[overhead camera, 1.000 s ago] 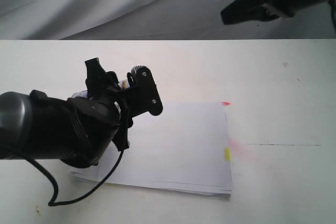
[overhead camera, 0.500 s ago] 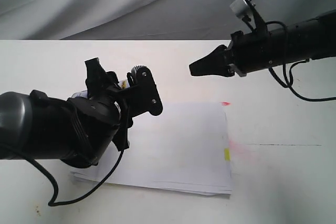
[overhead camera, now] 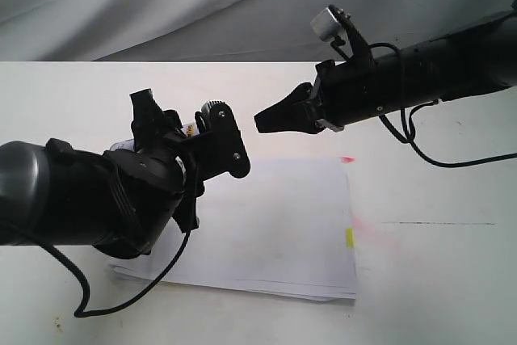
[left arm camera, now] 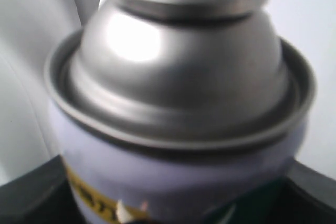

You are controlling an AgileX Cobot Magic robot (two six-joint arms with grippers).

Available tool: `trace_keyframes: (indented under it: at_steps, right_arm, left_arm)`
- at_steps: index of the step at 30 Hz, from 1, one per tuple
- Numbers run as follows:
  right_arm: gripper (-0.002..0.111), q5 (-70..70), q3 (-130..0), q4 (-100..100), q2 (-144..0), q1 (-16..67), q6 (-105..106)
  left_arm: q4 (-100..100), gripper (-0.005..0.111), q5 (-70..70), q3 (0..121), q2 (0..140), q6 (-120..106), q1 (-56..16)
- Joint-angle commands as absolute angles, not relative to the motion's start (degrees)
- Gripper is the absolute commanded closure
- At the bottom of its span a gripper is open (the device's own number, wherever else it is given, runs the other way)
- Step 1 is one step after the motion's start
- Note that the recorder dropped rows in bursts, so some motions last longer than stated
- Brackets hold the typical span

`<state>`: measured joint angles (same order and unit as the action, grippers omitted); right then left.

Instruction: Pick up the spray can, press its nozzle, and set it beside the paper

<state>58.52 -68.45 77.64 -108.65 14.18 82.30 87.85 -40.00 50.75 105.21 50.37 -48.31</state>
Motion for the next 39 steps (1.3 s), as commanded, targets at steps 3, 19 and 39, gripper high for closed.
trace_keyframes:
  at_steps: [3, 19, 39]
  right_arm:
    - [0.108, 60.0, -71.2, 77.7, -112.8, 14.2, 84.4]
    - [0.108, 62.6, -73.4, 79.0, -115.2, 14.2, 86.7]
    - [0.108, 60.5, -73.4, 81.0, -116.6, 18.8, 87.4]
  left_arm:
    - [89.4, 0.107, -42.0, 50.9, 104.2, 50.9, -48.6]
    - [89.4, 0.107, -42.0, 50.9, 104.2, 51.0, -48.6]
    - [89.4, 0.107, -42.0, 50.9, 104.2, 51.0, -48.6]
